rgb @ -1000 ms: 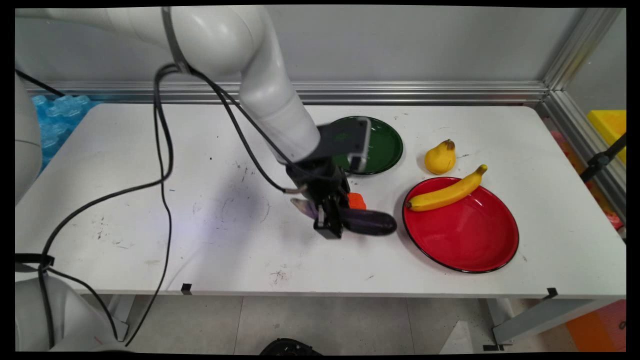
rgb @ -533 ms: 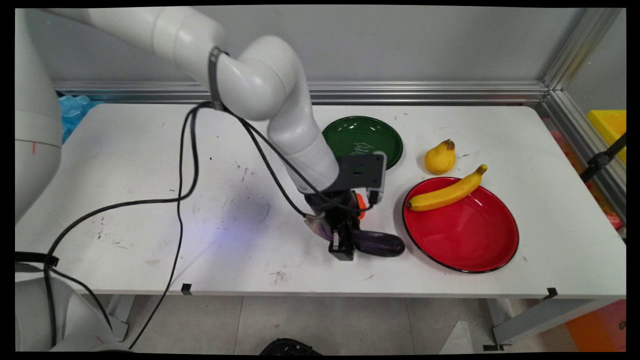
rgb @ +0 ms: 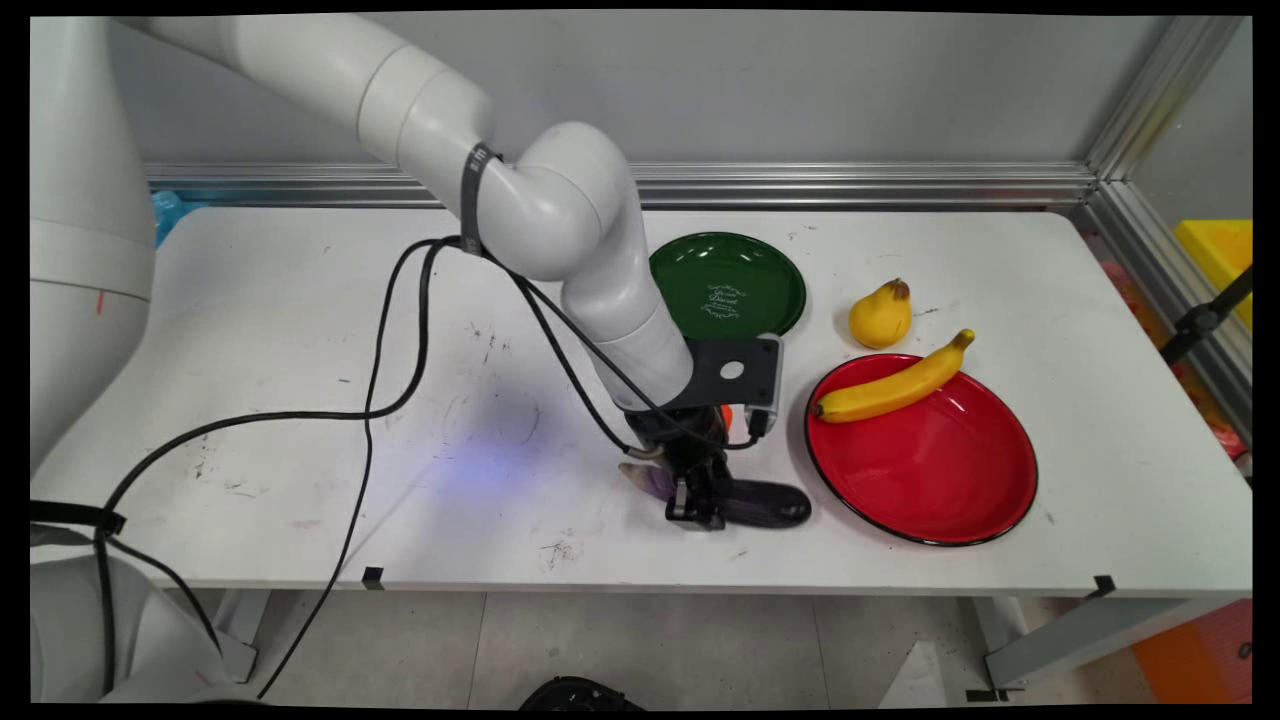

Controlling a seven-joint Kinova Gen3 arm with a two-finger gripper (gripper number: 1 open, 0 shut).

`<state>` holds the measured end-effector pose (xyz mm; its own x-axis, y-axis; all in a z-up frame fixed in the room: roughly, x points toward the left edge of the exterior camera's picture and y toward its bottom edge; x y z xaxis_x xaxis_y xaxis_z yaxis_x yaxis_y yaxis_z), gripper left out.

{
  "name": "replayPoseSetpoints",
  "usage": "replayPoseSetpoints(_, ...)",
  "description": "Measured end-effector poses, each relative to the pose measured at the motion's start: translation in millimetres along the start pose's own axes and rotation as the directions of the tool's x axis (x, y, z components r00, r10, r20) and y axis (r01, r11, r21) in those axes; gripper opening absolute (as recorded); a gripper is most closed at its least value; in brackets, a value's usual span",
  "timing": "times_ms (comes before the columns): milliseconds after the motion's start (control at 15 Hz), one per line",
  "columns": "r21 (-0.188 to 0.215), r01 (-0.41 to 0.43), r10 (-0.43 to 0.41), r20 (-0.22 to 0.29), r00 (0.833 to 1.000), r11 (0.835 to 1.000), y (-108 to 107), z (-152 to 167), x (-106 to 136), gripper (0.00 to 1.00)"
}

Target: Place the picked object on the table

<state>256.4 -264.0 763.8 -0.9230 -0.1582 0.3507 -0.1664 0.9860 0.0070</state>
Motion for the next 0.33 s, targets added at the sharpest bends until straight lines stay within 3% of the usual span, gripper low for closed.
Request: replayPoseSetpoints(333, -0.011, -0.024, 0.024, -0.014, 1.000, 1.000, -1.4, -1.7, 0.7, 1.00)
